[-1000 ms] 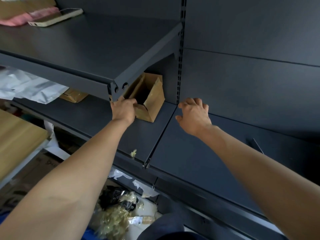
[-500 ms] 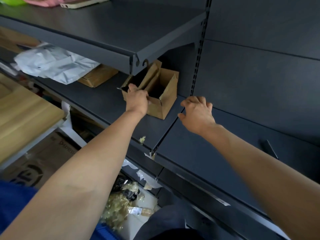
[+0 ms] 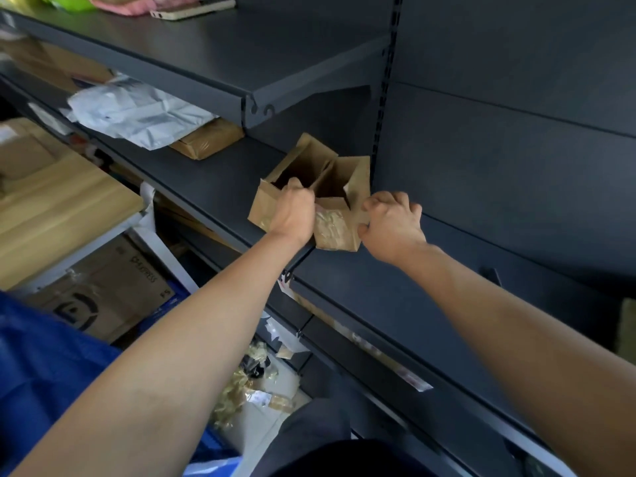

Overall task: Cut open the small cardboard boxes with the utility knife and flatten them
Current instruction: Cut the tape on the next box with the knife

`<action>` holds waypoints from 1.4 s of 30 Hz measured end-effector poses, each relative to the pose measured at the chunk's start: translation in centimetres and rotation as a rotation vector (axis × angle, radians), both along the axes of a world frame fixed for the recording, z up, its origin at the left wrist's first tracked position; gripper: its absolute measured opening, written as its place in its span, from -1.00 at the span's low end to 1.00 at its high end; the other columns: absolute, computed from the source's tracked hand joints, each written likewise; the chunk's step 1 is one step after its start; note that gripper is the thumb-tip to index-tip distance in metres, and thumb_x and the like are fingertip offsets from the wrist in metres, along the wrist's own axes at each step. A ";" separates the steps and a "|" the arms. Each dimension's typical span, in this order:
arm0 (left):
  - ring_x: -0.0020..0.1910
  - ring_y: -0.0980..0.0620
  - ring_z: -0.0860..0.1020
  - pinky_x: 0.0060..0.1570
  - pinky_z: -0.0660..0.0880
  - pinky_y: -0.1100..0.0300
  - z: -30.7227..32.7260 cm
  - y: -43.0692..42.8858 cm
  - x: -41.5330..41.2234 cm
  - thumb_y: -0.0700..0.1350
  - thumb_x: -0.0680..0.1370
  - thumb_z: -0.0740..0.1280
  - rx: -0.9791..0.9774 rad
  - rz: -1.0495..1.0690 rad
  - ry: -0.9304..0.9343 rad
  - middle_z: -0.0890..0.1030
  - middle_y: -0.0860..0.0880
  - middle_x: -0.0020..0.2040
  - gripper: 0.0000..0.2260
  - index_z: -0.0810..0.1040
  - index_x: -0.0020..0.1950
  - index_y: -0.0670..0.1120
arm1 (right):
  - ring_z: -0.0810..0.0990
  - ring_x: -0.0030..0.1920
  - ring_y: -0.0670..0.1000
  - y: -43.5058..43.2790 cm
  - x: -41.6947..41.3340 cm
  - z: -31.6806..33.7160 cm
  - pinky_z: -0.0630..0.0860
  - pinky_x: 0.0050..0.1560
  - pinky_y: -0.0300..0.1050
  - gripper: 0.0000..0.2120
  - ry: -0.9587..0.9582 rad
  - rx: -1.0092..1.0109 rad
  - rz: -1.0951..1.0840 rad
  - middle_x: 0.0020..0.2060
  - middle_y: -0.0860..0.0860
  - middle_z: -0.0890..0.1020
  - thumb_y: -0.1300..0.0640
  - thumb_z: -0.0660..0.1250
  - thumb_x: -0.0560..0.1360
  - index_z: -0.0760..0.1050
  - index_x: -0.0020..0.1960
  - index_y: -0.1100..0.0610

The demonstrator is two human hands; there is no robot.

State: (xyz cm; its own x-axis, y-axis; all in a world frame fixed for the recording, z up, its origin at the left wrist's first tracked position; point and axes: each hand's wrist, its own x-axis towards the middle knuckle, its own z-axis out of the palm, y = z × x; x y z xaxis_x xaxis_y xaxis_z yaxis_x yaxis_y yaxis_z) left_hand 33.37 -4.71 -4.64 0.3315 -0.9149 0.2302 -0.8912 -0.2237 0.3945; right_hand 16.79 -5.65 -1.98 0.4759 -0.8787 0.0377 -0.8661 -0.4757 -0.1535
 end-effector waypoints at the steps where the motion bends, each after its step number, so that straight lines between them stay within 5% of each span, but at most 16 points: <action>1: 0.12 -0.21 0.45 -0.02 0.34 0.19 0.3 0.5 -1.2 -0.26 0.60 0.17 -0.010 -0.018 -0.010 0.42 -0.24 0.12 -0.87 0.50 0.03 -0.26 | 0.27 0.28 0.15 0.3 -0.8 0.3 0.23 0.23 0.04 -0.68 0.002 0.002 -0.004 0.27 0.07 0.40 0.10 0.17 0.56 0.41 0.29 0.13; 9: 0.13 -0.10 0.38 0.12 0.34 0.20 0.2 2.1 -10.8 -0.25 0.62 0.16 -0.015 -0.195 -0.059 0.38 -0.17 0.17 -0.80 0.52 0.17 -0.27 | 0.32 0.26 0.15 1.5 -10.3 1.6 0.23 0.23 0.04 -0.71 -0.035 0.062 -0.162 0.21 0.09 0.47 0.15 0.17 0.54 0.43 0.25 0.15; 14: 0.26 -0.13 0.20 0.18 0.21 0.15 0.6 2.9 -13.5 -0.17 0.57 0.30 -0.049 -0.211 -0.098 0.29 -0.10 0.36 -0.87 0.64 0.00 -0.14 | 0.30 0.29 0.15 1.6 -15.3 0.4 0.24 0.23 0.05 -0.67 -0.029 0.147 -0.214 0.24 0.10 0.46 0.06 0.20 0.57 0.40 0.29 0.14; 18: 0.15 0.01 0.31 0.05 0.21 0.17 0.4 3.4 -15.0 -0.22 0.56 0.28 -0.126 -0.333 -0.138 0.44 -0.08 0.18 -0.86 0.65 -0.04 -0.14 | 0.32 0.30 0.16 1.6 -17.5 -1.1 0.29 0.24 0.06 -0.62 0.018 0.197 -0.248 0.26 0.13 0.45 0.00 0.20 0.58 0.36 0.33 0.15; 20: -0.02 0.31 0.36 -0.08 0.28 0.22 0.2 3.8 -15.8 -0.29 0.56 0.25 -0.096 -0.357 0.032 0.44 -0.12 0.11 -0.88 0.57 -0.08 -0.18 | 0.35 0.29 0.17 1.8 -18.4 -1.9 0.33 0.22 0.06 -0.61 0.024 0.232 -0.284 0.25 0.14 0.46 -0.01 0.23 0.57 0.36 0.32 0.17; 25: -0.09 0.05 0.42 -0.07 0.29 0.36 -0.1 5.2 -17.4 -0.32 0.55 0.26 -0.142 -0.378 0.219 0.38 -0.02 0.02 -0.89 0.58 -0.08 -0.26 | 0.36 0.33 0.22 2.7 -20.5 -4.6 0.41 0.25 0.08 -0.34 0.008 0.450 -0.487 0.33 0.20 0.36 -0.05 0.36 0.50 0.19 0.43 0.25; 28: -0.03 -0.01 0.49 0.05 0.41 0.21 -0.3 5.7 -17.7 -0.26 0.57 0.26 -0.065 -0.286 0.473 0.47 -0.06 0.02 -0.92 0.54 -0.01 -0.22 | 0.36 0.33 0.23 3.4 -21.2 -6.3 0.41 0.24 0.08 -0.28 -0.011 0.559 -0.567 0.33 0.20 0.35 -0.03 0.43 0.45 0.15 0.41 0.25; 33: 0.18 -0.08 0.51 0.01 0.55 0.13 -1.0 6.5 -18.0 -0.24 0.63 0.17 0.166 -0.021 1.134 0.49 -0.16 0.22 -0.82 0.43 0.22 -0.21 | 0.44 0.26 0.21 3.4 -22.5 -7.9 0.46 0.16 0.00 -0.46 -0.091 0.559 -0.591 0.26 0.21 0.42 0.20 0.37 0.46 0.23 0.34 0.29; 37: 0.14 -0.13 0.51 0.01 0.52 0.00 -1.8 6.5 -18.0 -0.30 0.64 0.13 0.244 0.166 1.515 0.48 -0.17 0.22 -0.79 0.36 0.27 -0.22 | 0.48 -0.17 0.03 2.3 -24.5 -6.8 0.40 -0.11 -0.14 -0.95 -0.381 0.680 -0.664 -0.15 0.08 0.48 0.23 0.27 0.49 0.40 -0.10 0.18; 39: 0.10 -0.18 0.52 0.00 0.51 -0.09 -2.1 6.4 -17.9 -0.33 0.63 0.12 0.287 0.246 1.665 0.49 -0.18 0.17 -0.81 0.36 0.23 -0.20 | 0.37 -0.36 -0.04 1.8 -25.7 -6.0 0.40 -0.22 -0.14 -0.80 -0.514 0.713 -0.695 -0.30 0.04 0.41 0.29 0.19 0.50 0.32 -0.28 0.12; 42: -0.01 -0.24 0.57 -0.13 0.52 -0.12 -2.3 5.9 -18.2 -0.34 0.62 0.10 0.402 0.298 1.739 0.51 -0.25 0.10 -0.83 0.38 0.16 -0.21 | 0.39 -0.38 -0.04 1.4 -26.7 -4.2 0.42 -0.37 -0.20 -0.77 -0.752 0.746 -0.758 -0.24 0.12 0.44 0.35 0.15 0.51 0.32 -0.29 0.13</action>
State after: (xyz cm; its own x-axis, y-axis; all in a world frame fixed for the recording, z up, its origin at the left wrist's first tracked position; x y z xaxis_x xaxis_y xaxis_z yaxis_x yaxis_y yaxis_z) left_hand 15.20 1.24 -6.99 0.0717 -0.6923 -0.7180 0.5195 -0.5886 0.6194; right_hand -9.90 -4.24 -6.21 -0.0686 -0.8423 -0.5346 -0.4664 0.5008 -0.7292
